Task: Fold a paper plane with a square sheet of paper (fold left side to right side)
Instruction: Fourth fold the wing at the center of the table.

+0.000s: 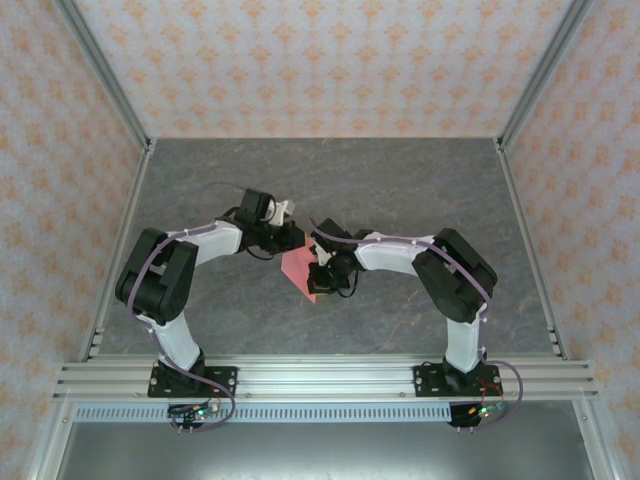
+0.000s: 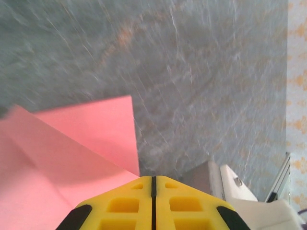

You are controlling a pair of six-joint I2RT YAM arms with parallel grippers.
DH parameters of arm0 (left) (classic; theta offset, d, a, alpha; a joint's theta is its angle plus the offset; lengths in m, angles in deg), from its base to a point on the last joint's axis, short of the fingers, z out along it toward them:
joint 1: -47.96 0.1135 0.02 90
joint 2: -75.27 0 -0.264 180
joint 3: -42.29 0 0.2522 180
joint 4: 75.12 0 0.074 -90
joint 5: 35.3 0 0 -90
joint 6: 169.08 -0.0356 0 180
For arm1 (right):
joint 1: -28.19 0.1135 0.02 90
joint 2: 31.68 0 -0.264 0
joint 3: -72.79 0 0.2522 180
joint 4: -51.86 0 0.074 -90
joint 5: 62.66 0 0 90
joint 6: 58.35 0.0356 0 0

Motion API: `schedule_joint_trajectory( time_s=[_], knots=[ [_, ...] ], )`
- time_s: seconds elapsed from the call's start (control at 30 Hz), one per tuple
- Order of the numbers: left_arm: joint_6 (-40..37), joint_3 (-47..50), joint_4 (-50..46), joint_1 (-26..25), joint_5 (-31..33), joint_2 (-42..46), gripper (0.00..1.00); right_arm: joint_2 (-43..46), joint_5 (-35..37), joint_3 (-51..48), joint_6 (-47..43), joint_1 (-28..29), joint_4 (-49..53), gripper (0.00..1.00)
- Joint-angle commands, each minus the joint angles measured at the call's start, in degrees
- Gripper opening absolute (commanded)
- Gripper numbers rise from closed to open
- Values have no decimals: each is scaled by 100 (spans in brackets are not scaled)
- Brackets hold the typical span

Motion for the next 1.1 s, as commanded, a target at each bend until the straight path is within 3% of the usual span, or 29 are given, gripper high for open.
schedule_joint_trajectory(
  time_s=[0.0,0.63,1.07],
  knots=[
    [50,70,261,-28,59,-143,8,-407,512,-241,-109,34,1083,0],
    [289,383,917,238,578,-718,7,-459,513,-163,-156,43,1183,0],
    [43,-338,484,627,569,-1278,7,-512,505,-108,-209,59,1289,0]
  ],
)
